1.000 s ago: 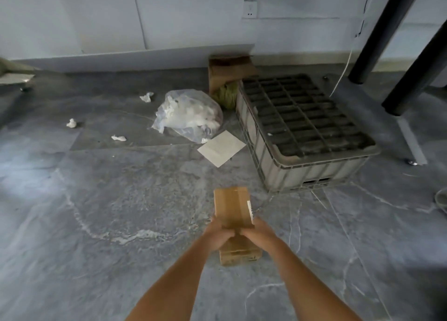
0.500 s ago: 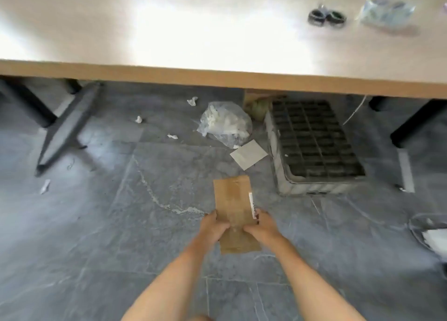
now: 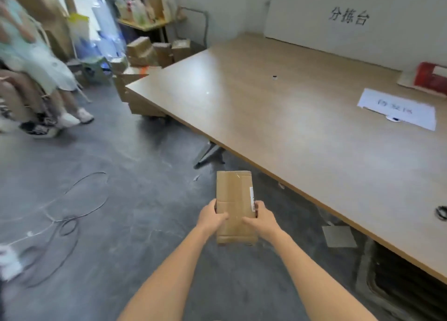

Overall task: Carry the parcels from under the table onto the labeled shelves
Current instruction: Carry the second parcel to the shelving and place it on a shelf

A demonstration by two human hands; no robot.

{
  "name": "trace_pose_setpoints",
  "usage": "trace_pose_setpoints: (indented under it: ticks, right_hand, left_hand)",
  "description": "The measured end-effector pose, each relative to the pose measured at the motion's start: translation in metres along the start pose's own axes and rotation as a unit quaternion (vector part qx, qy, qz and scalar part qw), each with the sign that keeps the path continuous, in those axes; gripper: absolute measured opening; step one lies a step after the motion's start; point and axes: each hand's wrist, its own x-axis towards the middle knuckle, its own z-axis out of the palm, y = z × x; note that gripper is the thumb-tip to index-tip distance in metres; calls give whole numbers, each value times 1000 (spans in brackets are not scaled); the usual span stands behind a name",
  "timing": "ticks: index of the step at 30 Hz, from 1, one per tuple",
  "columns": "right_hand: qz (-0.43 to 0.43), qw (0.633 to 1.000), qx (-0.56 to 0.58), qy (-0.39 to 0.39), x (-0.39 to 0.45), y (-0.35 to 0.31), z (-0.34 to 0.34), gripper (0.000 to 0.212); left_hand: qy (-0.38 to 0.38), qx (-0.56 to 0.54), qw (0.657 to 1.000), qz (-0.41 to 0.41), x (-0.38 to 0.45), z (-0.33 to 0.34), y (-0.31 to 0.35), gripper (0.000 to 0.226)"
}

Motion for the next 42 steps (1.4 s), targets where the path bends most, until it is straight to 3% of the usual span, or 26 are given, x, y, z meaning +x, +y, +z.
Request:
trace_pose_setpoints:
  ticks: [10,17,22,26,29,33,37,42]
  right_hand:
    - [-175,976,-83,-96,-37,-229,114,69]
    - [-265,938,-117,-191,-89,-343,237,59]
    - [-316,894,-151,-278,-144,-400,327,63]
    - [-359,851,-183,-338,-188,-426,393,69]
    - [-383,816,-192,-387,-222,-442,436,65]
    - [-403,766,-212,-454,-261,-456,497,57]
    - [-404,723,-223,-514,-298,-466,561,57]
    - [-391,686,-214,-576,-342,-484,642,34]
  left_hand:
    - [220,-110,969,-22,-91,-227,-17,47]
    - [356,-186,914,-46,-159,-359,-81,49]
    - [439,-218,868,-82,-226,-429,-137,65]
    - [496,-252,822,-120,-288,-465,-175,58]
    - [524,-292,789,-134,-331,-485,-203,75]
    - [586,-320,727,-158,-379,-504,-237,75]
    - [638,-330,669,-193,-419,-521,-277,62]
    - [709,-362,566,-217,-466,-551,-326,29]
